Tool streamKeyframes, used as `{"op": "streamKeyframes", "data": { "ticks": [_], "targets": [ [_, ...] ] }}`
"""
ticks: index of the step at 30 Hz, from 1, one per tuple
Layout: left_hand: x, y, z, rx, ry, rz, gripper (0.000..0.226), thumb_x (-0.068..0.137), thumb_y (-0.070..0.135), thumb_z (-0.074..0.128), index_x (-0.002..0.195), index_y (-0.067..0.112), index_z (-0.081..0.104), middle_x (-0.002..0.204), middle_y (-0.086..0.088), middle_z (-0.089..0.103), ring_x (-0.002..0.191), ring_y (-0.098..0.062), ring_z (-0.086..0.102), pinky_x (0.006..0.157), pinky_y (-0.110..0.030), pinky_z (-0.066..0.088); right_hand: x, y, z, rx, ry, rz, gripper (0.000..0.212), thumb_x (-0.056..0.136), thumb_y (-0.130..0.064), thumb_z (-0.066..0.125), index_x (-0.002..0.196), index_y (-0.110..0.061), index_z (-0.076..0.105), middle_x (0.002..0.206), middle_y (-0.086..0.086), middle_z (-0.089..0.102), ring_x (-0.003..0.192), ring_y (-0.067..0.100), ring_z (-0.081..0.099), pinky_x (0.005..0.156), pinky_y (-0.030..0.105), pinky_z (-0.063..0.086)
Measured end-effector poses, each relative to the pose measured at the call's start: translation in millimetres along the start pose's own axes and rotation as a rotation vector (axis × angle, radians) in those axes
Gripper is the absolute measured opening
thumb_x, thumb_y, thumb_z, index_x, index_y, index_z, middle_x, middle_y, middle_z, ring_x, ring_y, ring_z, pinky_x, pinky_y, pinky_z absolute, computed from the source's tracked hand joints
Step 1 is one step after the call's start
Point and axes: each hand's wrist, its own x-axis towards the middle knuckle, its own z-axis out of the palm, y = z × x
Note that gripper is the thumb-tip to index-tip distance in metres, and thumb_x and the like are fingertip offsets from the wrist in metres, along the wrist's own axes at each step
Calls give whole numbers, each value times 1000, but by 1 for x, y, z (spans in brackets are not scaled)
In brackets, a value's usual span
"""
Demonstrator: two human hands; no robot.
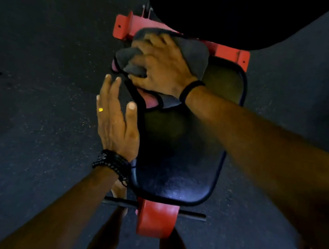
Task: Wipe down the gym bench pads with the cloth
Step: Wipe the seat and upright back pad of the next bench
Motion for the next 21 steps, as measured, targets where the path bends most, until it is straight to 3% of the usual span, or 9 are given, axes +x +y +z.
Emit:
{"op": "streamKeyframes", "data": {
  "ticks": [5, 10, 14, 17, 21],
  "targets": [
    [-18, 17, 26, 140, -157, 72, 56, 101, 36, 32, 149, 9, 35, 159, -12, 27, 148, -27, 23, 120, -53, 16, -52, 42, 18, 81, 293, 140, 47, 92, -59, 46, 124, -31, 65, 143, 4, 54, 127, 32, 53, 98, 45, 42],
    [-28, 13, 43, 470, -307, 133, 57, 101, 39, 30, 151, 14, 31, 163, -13, 12, 151, -31, 7, 122, -52, 10, -115, 85, 26, 90, 374, 281, 44, 94, -57, 52, 126, -29, 64, 138, 9, 57, 119, 36, 57, 93, 47, 46],
    [-27, 10, 45, 530, -303, 135, 56, 100, 38, 32, 151, 14, 32, 163, -15, 11, 151, -32, 7, 123, -51, 9, -154, 77, 34, 249, 354, 642, 46, 89, -57, 59, 127, -30, 63, 144, 8, 50, 121, 36, 51, 90, 45, 43],
    [-28, 10, 46, 560, -315, 123, 58, 100, 40, 33, 151, 14, 30, 163, -14, 10, 151, -32, 5, 123, -50, 7, -163, 56, 38, 400, 433, 862, 46, 87, -54, 63, 127, -30, 63, 148, 11, 44, 125, 36, 47, 95, 46, 45],
    [-27, 10, 47, 555, -307, 135, 57, 100, 40, 32, 151, 14, 31, 163, -15, 12, 151, -33, 7, 122, -51, 9, -205, -22, 42, 696, 571, 1234, 54, 86, -55, 62, 132, -27, 57, 151, 13, 37, 133, 21, 43, 106, 42, 45]
  ]
}}
